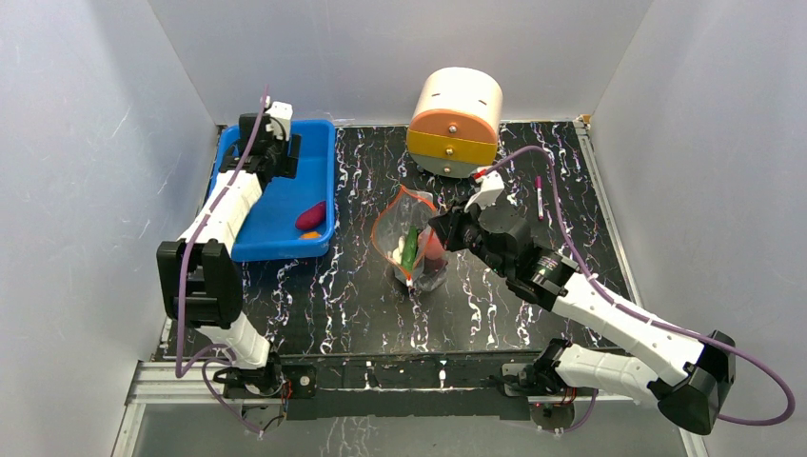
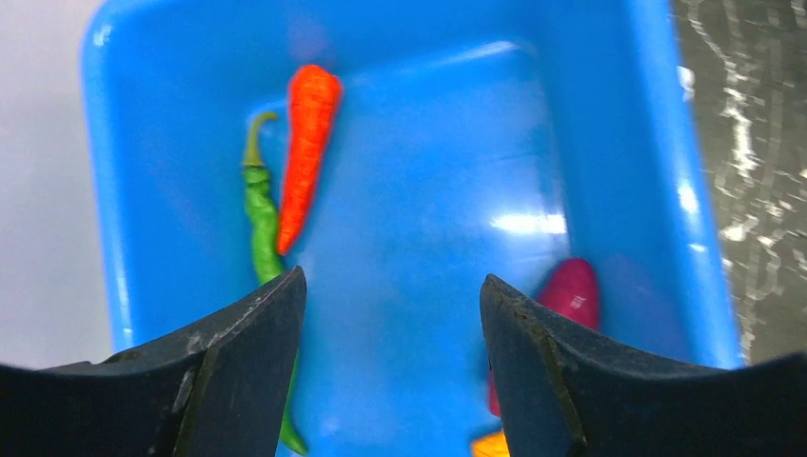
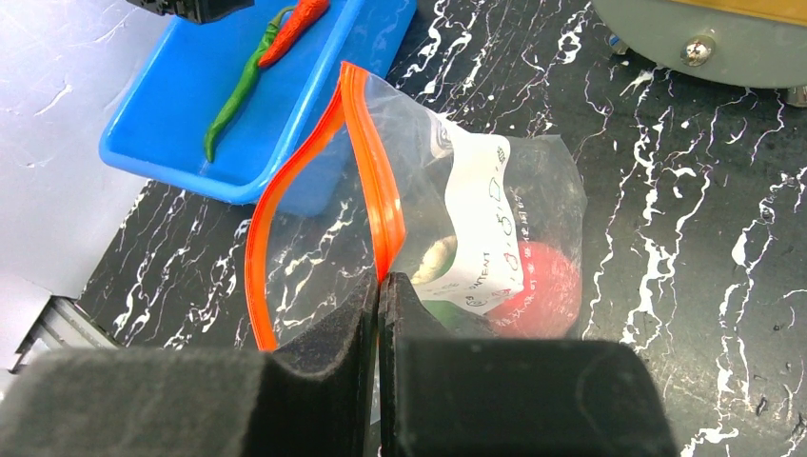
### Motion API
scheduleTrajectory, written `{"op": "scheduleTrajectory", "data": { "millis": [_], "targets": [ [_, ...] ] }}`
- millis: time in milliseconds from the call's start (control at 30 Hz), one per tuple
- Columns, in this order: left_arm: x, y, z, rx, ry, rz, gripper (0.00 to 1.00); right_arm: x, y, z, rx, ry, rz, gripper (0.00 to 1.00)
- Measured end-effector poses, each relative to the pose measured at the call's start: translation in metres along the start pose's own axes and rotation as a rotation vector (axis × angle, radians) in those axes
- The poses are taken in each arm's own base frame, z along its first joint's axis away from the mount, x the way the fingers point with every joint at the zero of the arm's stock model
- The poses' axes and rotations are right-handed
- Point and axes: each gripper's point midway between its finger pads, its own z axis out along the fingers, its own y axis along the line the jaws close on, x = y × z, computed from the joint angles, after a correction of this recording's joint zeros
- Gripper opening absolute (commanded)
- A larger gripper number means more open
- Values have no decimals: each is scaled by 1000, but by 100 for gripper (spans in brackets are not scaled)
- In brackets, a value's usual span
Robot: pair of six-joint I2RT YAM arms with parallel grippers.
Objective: Place the food in the zip-top bag and seal the zipper
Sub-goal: Pick up the fake vegetable from the bin.
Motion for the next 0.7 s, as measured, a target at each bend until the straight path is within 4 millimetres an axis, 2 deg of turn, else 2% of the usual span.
{"op": "scheduleTrajectory", "data": {
  "millis": [200,467,700],
  "targets": [
    [3,38,27,-61,0,31,65,1,2,-1,-14,1,5,0],
    [34,47,74,-56,74,92,60,1,2,-1,-15,0,8,0],
    [42,58,98,-72,62,114,59,5,0,0,-10,-7,33,0]
  ]
}}
